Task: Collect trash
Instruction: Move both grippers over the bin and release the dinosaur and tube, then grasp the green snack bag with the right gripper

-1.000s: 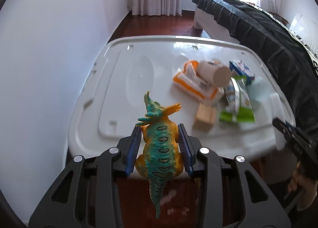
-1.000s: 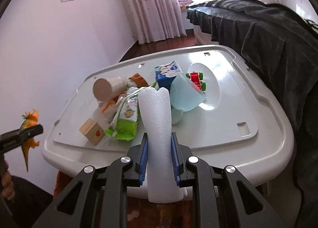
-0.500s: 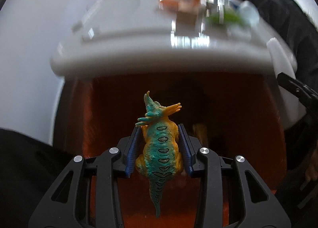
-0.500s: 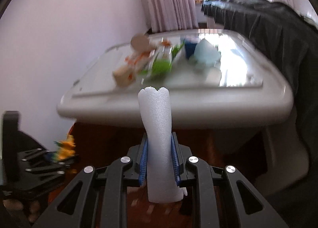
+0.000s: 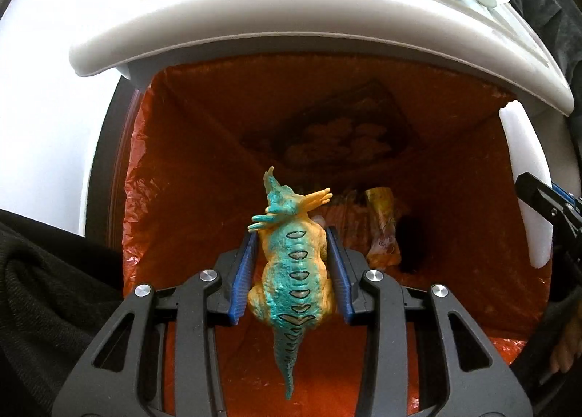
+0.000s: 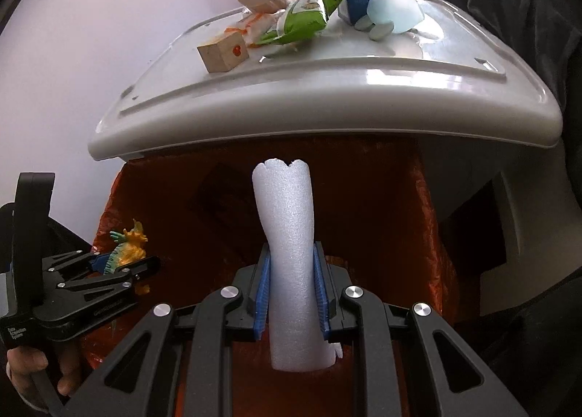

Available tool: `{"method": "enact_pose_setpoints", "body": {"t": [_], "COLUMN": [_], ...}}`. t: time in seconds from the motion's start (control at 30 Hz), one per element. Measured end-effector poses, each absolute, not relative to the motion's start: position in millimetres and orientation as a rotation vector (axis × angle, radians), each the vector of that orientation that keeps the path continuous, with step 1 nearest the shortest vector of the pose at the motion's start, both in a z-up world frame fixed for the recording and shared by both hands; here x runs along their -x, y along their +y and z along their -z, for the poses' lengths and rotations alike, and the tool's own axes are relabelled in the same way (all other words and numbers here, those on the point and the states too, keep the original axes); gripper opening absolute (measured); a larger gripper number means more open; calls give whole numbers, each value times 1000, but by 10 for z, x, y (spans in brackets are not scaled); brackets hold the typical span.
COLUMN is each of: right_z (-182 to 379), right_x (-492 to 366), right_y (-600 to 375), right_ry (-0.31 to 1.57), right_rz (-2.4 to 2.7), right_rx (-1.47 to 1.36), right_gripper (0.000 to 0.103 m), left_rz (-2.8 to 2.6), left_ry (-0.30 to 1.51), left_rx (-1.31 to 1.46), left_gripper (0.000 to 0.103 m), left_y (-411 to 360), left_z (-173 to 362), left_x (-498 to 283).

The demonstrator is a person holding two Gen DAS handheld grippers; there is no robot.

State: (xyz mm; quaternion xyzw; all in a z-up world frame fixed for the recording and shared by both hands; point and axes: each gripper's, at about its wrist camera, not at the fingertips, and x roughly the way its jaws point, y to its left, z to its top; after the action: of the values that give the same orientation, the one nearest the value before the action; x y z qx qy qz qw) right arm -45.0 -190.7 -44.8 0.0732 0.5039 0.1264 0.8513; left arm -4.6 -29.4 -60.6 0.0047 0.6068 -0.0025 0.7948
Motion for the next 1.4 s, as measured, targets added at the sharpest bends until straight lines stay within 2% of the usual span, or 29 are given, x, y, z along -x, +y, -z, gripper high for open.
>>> {"method": "enact_pose_setpoints", "body": {"t": [0.13, 0.2, 0.23, 0.27, 0.3, 0.33, 0.37, 0.9, 1.23, 1.4], "right_z": [436, 435, 433, 433, 420, 399, 374, 63, -407, -421], "right_x": [472, 465, 461, 460, 470, 473, 482, 256, -760, -1374], "right_y": [-1898, -1903, -1908, -1925, -1970, -2014, -2057, -2197, -2096, -1980], "right_ry": [1058, 1058, 1060, 1059, 1052, 1039, 1021, 942, 913, 984], "right_rz": [-268, -265, -262, -253, -235, -214, -196, -197, -240, -262], "right_rx": [-151, -153, -157, -162, -173, -188, -207, -281, -205, -219], "right_gripper": [23, 28, 30, 33, 45, 50, 53, 53, 57, 58], "left_rz": [10, 22, 29, 29, 20, 1, -1, 13, 49, 61], "left_ry": [1294, 1285, 1280, 1279, 1278, 1253, 1231, 1228, 1201, 1186], "left_rx": [-14, -7, 0, 3, 3, -2, -2, -13, -12, -11], "left_gripper": [37, 38, 45, 58, 85, 92, 92, 92, 92, 92], "left_y": [-265, -255, -256, -257, -244, -221, -210, -226, -261, -253], "left_z": [606, 583, 569, 555, 547, 514, 479, 457, 400, 368], "left_x": [46, 54, 88, 103, 104, 109, 119, 150, 125, 125]}}
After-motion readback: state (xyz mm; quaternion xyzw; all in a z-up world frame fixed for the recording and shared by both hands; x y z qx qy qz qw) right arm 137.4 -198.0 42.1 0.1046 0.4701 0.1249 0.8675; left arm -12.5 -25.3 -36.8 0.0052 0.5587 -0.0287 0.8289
